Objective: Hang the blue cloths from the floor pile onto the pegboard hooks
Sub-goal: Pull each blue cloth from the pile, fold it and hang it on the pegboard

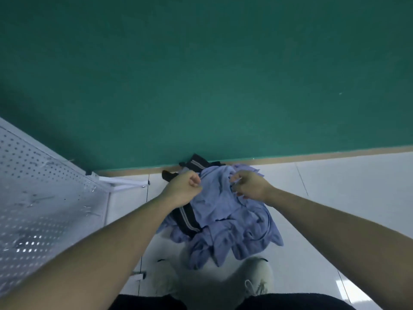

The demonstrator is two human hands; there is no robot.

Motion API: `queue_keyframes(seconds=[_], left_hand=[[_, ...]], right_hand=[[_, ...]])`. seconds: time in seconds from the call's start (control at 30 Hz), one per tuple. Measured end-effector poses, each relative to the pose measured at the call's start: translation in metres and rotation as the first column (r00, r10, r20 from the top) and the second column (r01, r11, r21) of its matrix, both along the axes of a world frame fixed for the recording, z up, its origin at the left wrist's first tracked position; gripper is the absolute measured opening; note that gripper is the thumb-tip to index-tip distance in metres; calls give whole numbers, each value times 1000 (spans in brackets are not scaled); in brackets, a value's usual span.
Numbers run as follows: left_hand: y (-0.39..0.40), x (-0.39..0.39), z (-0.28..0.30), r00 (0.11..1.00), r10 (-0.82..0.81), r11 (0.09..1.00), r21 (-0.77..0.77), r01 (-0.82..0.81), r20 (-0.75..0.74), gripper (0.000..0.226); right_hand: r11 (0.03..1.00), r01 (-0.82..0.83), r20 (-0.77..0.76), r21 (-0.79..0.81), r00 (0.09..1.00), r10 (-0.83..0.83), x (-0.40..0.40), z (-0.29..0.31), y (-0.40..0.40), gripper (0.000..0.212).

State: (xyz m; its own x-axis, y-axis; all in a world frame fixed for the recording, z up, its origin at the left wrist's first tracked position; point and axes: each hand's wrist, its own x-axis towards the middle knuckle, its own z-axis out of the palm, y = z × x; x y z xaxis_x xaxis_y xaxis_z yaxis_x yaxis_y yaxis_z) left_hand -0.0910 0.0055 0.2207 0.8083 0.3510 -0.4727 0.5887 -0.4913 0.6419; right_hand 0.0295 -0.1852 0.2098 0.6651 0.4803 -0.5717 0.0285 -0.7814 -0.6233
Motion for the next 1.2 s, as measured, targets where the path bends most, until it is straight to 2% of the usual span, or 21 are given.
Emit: queue_keyframes(seconds=[0.17, 0.23, 0.33, 0.43, 0.5, 0.53, 0.63, 0.67, 0.7, 0.8, 0.87, 0.97, 1.07, 1.2], left_hand=[[5, 17, -92, 993, -79, 996, 26, 82, -88, 17], [6, 21, -122, 985, -122, 992, 25, 126, -123, 25], [5, 27, -161, 972, -167, 984, 31, 175, -168, 37], [6, 31, -194, 957, -237, 967, 55, 249, -169, 47], [5, 33, -211, 941, -292, 946, 94, 311, -173, 52], [5, 33, -218, 933, -306, 937, 114, 330, -191, 52], [3, 28, -235, 924, -329, 913, 183, 364, -197, 27], [3, 25, -236, 934, -315, 914, 212, 346, -167, 14], [4, 21, -236, 948, -298, 923, 220, 316, -113, 4], [3, 9, -224, 976, -200, 963, 204, 179, 87, 19], [5, 5, -205, 982, -105, 983, 166, 79, 158, 14], [8, 7, -173, 984, 42, 999, -1, -42, 175, 5], [6, 13, -134, 957, 210, 962, -218, -166, 200, 11], [1, 20, -74, 905, 305, 928, -305, -214, 295, 10]], right_hand=[[998, 44, -182, -52, 982, -53, 4, -91, 21, 17], [995, 66, -212, -80, 974, -81, 5, -115, 28, 28], [967, 234, -302, -98, 919, -253, 5, -146, 36, 47], [875, 476, -424, -84, 778, -464, 3, -174, 46, 62], [835, 546, -487, -69, 712, -506, 1, -193, 54, 52], [841, 535, -499, -85, 708, -500, 0, -202, 58, 42], [862, 499, -487, -93, 732, -476, -5, -218, 62, 13], [867, 492, -478, -74, 746, -464, -6, -219, 64, 7], [874, 483, -469, -48, 762, -447, -6, -218, 65, 14], [904, 423, -341, 60, 860, -379, -5, -203, 65, 38], [908, 389, -271, 155, 901, -339, -3, -185, 65, 41], [879, 378, -257, 292, 916, -309, 0, -151, 66, 39], [836, 365, -178, 411, 931, -319, 0, -115, 70, 35], [773, 381, -148, 508, 922, -358, -3, -62, 73, 33]])
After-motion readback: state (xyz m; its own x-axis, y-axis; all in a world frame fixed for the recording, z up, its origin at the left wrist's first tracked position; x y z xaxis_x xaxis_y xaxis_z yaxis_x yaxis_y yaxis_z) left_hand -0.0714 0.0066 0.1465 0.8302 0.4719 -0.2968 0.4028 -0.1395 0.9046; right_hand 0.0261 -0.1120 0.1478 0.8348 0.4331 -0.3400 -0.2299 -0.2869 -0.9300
